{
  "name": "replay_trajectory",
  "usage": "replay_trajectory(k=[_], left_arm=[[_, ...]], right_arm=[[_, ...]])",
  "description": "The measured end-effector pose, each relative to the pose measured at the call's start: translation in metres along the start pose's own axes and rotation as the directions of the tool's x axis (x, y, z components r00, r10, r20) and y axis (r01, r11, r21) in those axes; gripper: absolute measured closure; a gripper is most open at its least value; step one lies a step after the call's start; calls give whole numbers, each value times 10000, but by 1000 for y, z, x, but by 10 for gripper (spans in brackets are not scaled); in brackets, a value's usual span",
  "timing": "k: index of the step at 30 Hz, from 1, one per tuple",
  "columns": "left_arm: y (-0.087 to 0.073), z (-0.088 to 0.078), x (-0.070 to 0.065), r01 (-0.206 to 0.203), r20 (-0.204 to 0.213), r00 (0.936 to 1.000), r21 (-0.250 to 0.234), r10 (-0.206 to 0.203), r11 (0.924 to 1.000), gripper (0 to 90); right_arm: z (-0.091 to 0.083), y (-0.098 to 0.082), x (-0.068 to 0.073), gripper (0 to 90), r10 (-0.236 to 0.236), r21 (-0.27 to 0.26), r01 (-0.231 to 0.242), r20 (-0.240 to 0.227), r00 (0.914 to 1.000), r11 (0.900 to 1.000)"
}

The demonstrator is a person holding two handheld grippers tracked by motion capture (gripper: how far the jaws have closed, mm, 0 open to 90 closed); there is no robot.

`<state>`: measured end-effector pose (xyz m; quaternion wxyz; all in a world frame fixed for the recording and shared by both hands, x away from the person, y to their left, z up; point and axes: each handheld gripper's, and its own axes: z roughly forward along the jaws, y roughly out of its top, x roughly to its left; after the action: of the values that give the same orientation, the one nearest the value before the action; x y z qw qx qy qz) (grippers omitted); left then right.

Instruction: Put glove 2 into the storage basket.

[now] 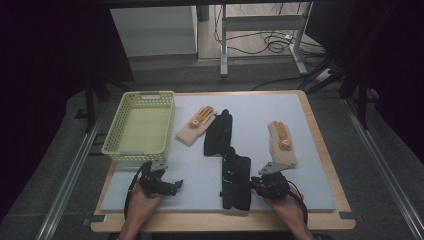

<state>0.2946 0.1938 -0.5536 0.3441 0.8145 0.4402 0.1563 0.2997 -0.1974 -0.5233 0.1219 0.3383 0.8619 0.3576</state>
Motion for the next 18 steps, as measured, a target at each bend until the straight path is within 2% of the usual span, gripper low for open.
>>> replay_trajectory(k=[4, 8, 13, 14, 15, 18], left_arm=[[0, 0, 0, 2, 7, 10000, 4, -2, 10000, 11], [0, 0, 0, 3, 4, 10000, 2, -3, 10000, 11], [0, 0, 0, 2, 7, 10000, 7, -2, 10000, 11], [0, 0, 0, 2, 7, 10000, 7, -2, 10000, 11], [0, 0, 0, 5, 9, 10000, 6, -5, 10000, 11], [0, 0, 0, 3, 7, 10000, 4, -3, 10000, 11]], right_arm=[[-4, 10, -17, 646, 392, -395, -393, -14, 9992, 9984], [1, 34, -33, 568, 459, -568, -461, -61, 9989, 9973], [16, 66, -52, 587, 458, -687, -475, -261, 9986, 9965], [16, 66, -52, 587, 458, -687, -475, -261, 9986, 9965], [26, 79, -57, 619, 428, -662, -444, -260, 9987, 9968], [34, 89, -61, 653, 396, -645, -411, -237, 9989, 9971]])
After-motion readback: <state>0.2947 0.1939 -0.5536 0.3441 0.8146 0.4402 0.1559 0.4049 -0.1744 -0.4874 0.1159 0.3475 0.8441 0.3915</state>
